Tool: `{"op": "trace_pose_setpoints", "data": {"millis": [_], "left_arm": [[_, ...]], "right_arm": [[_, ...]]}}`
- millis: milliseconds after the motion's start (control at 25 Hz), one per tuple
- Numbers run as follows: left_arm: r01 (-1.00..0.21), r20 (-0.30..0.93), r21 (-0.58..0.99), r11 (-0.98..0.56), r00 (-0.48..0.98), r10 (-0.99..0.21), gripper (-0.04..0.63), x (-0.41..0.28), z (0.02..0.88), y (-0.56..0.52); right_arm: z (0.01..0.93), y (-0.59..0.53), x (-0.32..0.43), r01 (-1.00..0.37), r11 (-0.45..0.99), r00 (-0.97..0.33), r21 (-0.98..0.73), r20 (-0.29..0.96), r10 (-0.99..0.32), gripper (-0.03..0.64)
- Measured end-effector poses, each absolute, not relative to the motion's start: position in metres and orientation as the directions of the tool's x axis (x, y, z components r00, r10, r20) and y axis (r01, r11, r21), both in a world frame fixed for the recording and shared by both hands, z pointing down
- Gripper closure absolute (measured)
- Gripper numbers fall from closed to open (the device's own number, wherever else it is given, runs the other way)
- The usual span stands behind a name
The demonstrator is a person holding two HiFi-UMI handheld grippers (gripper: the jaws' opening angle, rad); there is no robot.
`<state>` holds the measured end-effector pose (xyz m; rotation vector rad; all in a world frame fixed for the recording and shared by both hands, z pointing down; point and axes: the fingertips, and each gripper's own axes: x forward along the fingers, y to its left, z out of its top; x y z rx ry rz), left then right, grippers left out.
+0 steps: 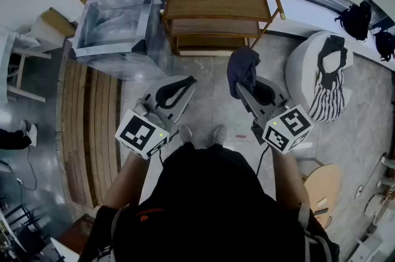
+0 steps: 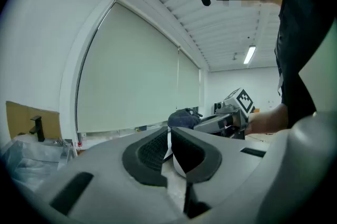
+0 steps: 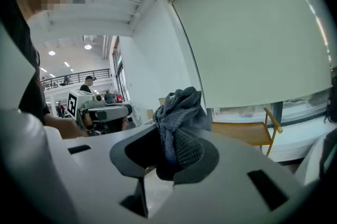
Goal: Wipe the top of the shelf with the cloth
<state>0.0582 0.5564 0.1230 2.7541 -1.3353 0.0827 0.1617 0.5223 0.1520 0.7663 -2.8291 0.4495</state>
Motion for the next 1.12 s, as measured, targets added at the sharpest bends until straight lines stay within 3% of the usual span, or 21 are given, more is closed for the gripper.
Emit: {"op": "trace_pose_setpoints", "data": {"millis": [1120], "left_arm": [[-0.822, 0.083, 0.035, -0.569, 0.57, -0.817, 0.561, 0.124, 0.13, 0.557]], "right_arm": [[0.161, 0.512, 0.241, -0.516, 0.819, -0.854, -0.25, 0.221, -0.47, 0.531]]}}
